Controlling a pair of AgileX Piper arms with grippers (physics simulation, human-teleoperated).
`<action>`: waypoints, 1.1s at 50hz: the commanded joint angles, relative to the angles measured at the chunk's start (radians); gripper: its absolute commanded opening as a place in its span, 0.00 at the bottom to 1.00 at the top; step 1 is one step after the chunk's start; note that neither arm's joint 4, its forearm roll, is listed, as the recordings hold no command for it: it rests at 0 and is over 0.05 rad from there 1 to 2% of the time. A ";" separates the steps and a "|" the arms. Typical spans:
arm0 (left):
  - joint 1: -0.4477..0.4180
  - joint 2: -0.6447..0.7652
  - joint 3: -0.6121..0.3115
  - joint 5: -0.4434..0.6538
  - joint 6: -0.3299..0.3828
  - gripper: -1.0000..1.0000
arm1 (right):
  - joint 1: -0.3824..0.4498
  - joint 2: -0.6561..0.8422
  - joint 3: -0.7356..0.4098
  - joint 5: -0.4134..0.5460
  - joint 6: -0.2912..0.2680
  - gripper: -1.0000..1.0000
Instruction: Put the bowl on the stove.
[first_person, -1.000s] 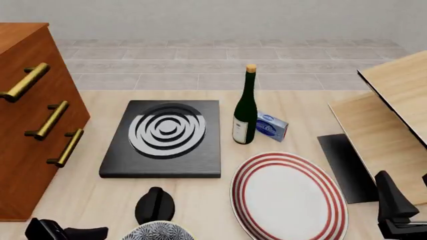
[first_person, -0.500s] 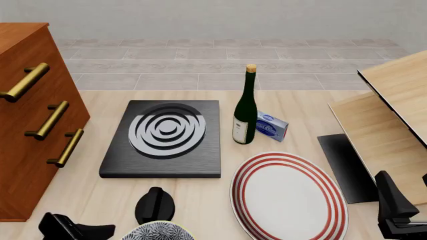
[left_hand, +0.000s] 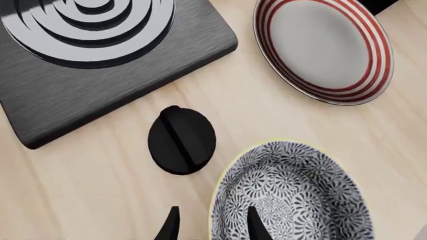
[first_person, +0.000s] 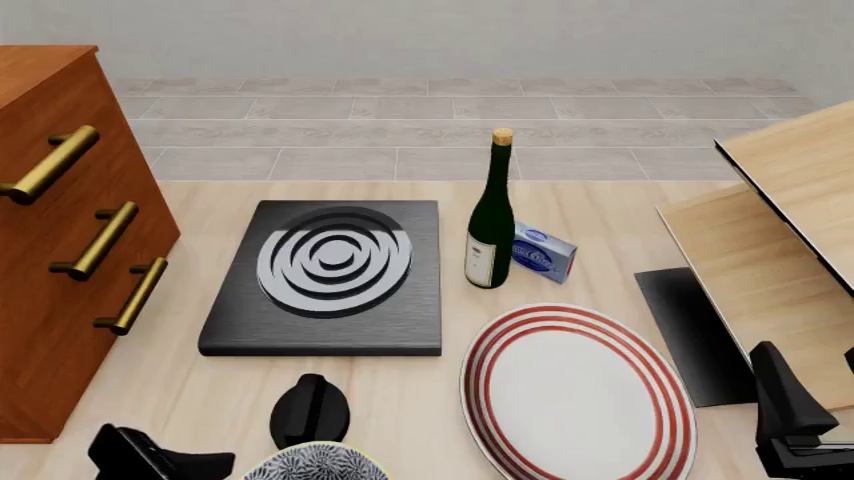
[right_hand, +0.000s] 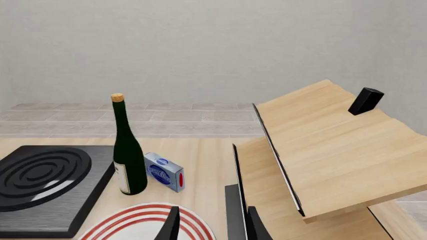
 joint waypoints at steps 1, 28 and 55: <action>0.003 0.045 0.000 -0.029 -0.005 1.00 | 0.000 0.000 0.000 0.000 0.000 1.00; -0.036 0.147 0.000 -0.100 -0.009 1.00 | 0.000 0.000 0.000 0.000 0.000 1.00; -0.024 -0.047 0.000 0.017 0.033 0.00 | 0.000 0.000 0.000 0.000 0.000 1.00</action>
